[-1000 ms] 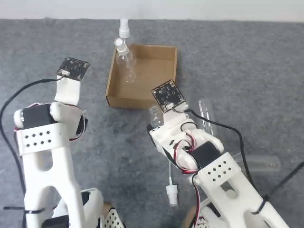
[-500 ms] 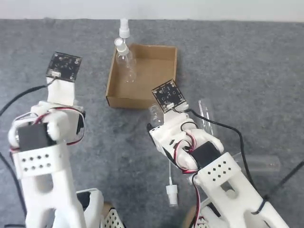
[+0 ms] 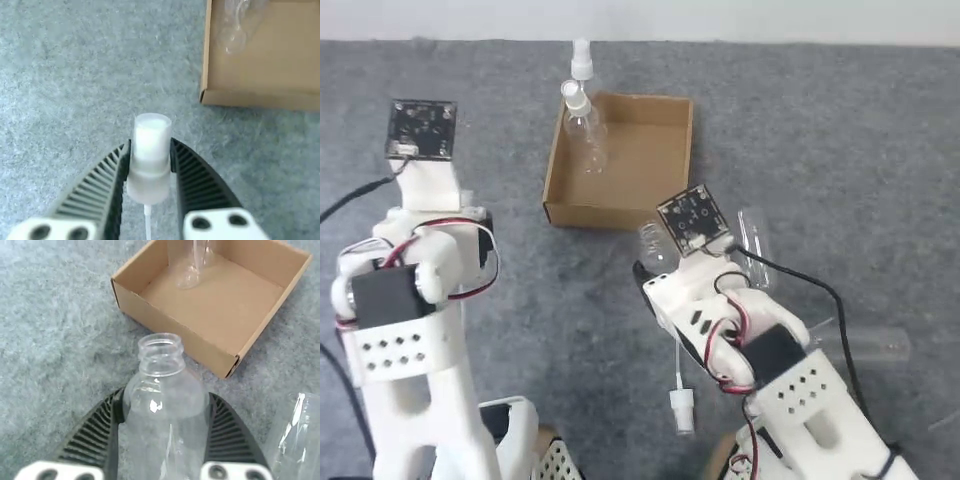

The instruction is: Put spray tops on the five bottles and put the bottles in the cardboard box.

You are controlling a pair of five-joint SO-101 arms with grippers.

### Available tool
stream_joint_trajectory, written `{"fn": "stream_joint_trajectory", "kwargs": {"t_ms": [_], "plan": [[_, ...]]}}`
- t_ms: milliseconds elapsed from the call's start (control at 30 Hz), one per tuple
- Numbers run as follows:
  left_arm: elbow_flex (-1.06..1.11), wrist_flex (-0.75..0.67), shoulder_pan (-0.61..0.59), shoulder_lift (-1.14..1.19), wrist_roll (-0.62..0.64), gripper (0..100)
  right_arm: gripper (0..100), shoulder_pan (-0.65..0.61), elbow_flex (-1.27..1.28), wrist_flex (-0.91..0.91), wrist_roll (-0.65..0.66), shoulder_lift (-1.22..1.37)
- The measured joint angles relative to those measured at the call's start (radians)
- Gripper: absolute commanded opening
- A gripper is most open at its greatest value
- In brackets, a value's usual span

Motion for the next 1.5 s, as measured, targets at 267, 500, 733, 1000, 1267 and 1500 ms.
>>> {"fn": "stream_joint_trajectory", "kwargs": {"t_ms": [267, 500, 733, 1000, 1267, 1500], "plan": [[-0.029, 0.0, 0.071, 0.0, 0.068, 1, 10.2, 0.0, 0.002, 0.0, 0.0, -0.017], [-0.029, -0.066, 0.153, 0.0, 0.169, 1, 10.2, 0.0, 0.002, 0.0, 0.0, -0.028], [-0.029, -0.123, 0.222, -0.032, 0.247, 1, 10.2, 0.0, 0.002, 0.0, 0.0, -0.028], [-0.029, -0.137, 0.281, -0.175, 0.252, 1, 10.2, 0.0, 0.002, 0.0, 0.0, -0.028], [-0.029, -0.137, 0.296, -0.186, 0.252, 1, 10.2, 0.002, 0.081, 0.0, 0.0, -0.195], [-0.029, -0.173, 0.364, -0.186, 0.252, 1, 10.4, 0.0, 0.135, 0.0, 0.0, -0.338]]}}
